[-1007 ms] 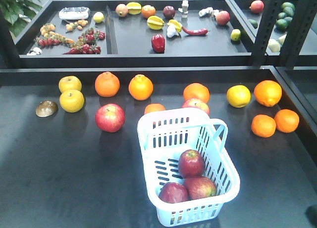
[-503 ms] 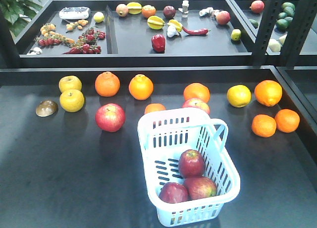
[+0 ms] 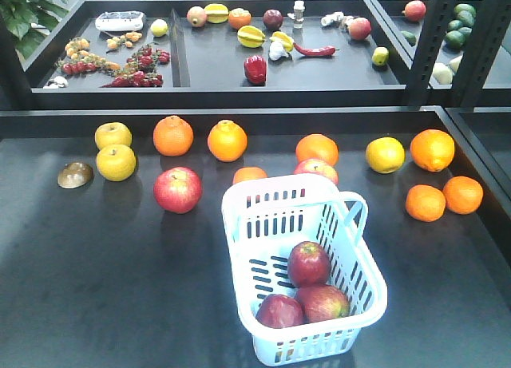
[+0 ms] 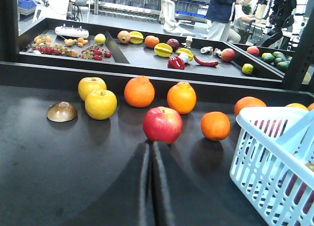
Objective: Pick three apples into basket with both arms
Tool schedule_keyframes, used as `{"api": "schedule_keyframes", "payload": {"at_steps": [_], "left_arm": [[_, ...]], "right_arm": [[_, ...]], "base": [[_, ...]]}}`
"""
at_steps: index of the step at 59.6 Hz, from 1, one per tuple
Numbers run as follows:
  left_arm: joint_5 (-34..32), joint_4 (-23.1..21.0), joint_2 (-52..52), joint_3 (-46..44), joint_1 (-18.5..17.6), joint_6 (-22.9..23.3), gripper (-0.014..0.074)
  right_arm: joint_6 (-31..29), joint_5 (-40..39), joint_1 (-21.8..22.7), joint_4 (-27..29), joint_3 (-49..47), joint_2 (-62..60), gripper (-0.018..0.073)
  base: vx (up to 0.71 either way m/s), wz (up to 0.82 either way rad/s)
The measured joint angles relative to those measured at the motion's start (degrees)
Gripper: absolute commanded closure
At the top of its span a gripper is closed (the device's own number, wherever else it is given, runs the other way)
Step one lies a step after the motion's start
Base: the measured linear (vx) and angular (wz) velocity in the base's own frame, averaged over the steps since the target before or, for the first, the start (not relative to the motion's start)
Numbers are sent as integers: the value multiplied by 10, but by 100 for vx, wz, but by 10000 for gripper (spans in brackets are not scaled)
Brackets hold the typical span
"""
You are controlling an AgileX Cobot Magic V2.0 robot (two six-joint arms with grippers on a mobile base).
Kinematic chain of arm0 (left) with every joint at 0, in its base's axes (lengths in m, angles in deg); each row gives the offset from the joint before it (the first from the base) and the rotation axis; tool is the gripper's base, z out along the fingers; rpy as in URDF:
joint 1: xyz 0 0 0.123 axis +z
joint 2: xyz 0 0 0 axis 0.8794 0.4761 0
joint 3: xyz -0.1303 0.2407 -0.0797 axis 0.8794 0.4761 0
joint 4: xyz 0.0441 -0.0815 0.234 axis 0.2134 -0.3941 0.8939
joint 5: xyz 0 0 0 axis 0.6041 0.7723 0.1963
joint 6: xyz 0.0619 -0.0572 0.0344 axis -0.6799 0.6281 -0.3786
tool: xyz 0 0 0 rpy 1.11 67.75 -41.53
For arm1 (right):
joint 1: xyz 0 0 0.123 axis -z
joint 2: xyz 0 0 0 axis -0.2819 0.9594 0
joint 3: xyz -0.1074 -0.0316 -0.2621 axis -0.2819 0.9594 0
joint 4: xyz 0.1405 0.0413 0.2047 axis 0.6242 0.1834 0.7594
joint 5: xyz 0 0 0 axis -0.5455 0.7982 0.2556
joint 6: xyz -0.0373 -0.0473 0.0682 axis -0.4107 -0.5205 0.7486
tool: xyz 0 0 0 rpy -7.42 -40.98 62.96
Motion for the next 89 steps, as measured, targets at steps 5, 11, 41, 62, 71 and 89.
{"api": "schedule_keyframes", "payload": {"at_steps": [5, 11, 41, 62, 71, 89], "left_arm": [[0, 0, 0, 0, 0, 0, 602], [0, 0, 0, 0, 0, 0, 602], [0, 0, 0, 0, 0, 0, 602], [0, 0, 0, 0, 0, 0, 602], [0, 0, 0, 0, 0, 0, 602], [0, 0, 0, 0, 0, 0, 602]], "right_arm": [[0, -13, 0, 0, 0, 0, 567], [0, -16, 0, 0, 0, 0, 567], [0, -16, 0, 0, 0, 0, 567], [0, -16, 0, 0, 0, 0, 567], [0, -16, 0, 0, 0, 0, 567], [0, -16, 0, 0, 0, 0, 567]], "base": [[0, 0], [0, 0], [0, 0], [0, 0], [0, 0], [0, 0]]}}
